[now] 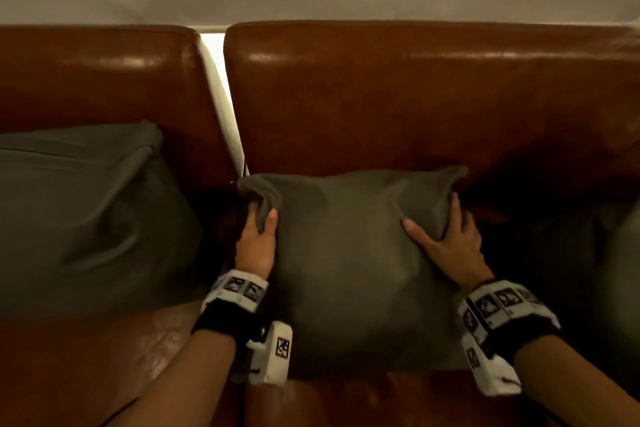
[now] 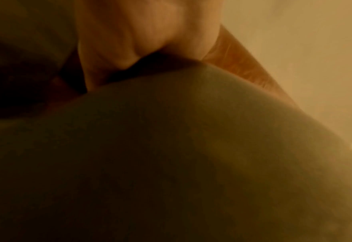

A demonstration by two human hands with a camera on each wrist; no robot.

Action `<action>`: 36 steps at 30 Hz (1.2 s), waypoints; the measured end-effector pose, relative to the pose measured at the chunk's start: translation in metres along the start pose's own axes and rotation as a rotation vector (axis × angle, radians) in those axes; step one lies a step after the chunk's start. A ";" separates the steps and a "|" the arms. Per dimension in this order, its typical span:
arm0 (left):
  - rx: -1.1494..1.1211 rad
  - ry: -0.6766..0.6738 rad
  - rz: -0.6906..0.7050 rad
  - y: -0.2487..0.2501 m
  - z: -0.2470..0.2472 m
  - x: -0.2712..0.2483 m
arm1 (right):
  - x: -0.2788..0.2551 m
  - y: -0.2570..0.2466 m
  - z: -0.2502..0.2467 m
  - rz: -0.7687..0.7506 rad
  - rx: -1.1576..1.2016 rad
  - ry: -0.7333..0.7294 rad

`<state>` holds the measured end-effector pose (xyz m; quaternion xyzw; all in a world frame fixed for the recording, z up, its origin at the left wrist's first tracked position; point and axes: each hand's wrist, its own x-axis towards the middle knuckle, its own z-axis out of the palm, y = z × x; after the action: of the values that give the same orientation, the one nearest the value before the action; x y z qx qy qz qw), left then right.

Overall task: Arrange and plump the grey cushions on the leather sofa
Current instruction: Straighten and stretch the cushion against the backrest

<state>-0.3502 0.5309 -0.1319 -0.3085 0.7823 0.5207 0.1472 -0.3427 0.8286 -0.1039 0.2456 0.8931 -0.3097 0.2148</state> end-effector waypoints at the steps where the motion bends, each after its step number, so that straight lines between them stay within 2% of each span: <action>1: -0.118 -0.004 0.021 0.006 -0.003 0.006 | 0.002 -0.012 -0.006 -0.028 -0.055 0.039; 4: -0.331 -0.054 -0.085 0.023 -0.016 0.022 | -0.005 -0.067 -0.006 -0.304 -0.229 0.148; 7: -0.379 -0.099 -0.225 0.031 -0.020 0.027 | -0.024 -0.137 0.041 -0.648 -0.352 0.062; 9: -0.353 -0.120 -0.221 0.036 -0.017 0.031 | -0.033 -0.167 0.077 -0.724 -0.430 -0.036; 10: -0.311 -0.115 -0.211 0.039 -0.016 0.031 | -0.033 -0.172 0.091 -0.715 -0.484 -0.073; 12: -0.275 -0.019 -0.163 0.041 -0.015 0.036 | -0.027 -0.166 0.101 -0.672 -0.589 -0.128; 14: -0.269 0.069 -0.058 0.038 -0.021 0.039 | -0.010 -0.144 0.085 -0.593 -0.629 -0.159; 16: -0.256 0.093 -0.025 0.032 -0.026 0.041 | 0.013 -0.107 0.050 -0.466 -0.621 -0.156; 19: -0.351 0.048 -0.039 0.040 -0.023 0.027 | 0.040 -0.046 -0.013 -0.251 -0.647 -0.178; 21: -0.455 -0.010 -0.038 0.048 -0.014 0.016 | 0.045 -0.025 -0.038 -0.136 -0.643 -0.180; 23: -0.563 -0.062 -0.093 0.058 -0.006 0.006 | 0.034 -0.028 -0.038 -0.107 -0.537 -0.058; 24: -0.617 -0.083 -0.142 0.062 -0.005 0.001 | 0.020 -0.039 -0.030 -0.164 -0.476 0.030; 26: -0.667 -0.118 -0.196 0.068 -0.005 -0.006 | -0.023 -0.074 -0.001 -0.452 -0.414 0.172; 28: -0.624 -0.136 -0.139 0.073 -0.004 -0.012 | -0.064 -0.106 0.038 -0.729 -0.417 0.140; 29: -0.604 -0.122 -0.102 0.076 -0.004 -0.015 | -0.076 -0.117 0.053 -0.780 -0.432 0.083; 31: -0.605 -0.111 -0.059 0.080 -0.009 -0.016 | -0.074 -0.118 0.057 -0.734 -0.410 0.061; 33: -0.607 -0.088 -0.055 0.078 -0.019 -0.014 | -0.050 -0.088 0.039 -0.601 -0.397 0.190; 35: -0.611 -0.071 -0.089 0.066 -0.026 -0.010 | -0.019 -0.033 0.014 -0.307 -0.364 0.233; 36: -0.630 -0.078 -0.112 0.060 -0.028 -0.011 | -0.008 -0.005 -0.002 -0.112 -0.254 0.159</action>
<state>-0.3771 0.5248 -0.0709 -0.3613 0.5583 0.7397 0.1026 -0.3401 0.8238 -0.0964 0.1897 0.9516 -0.1852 0.1552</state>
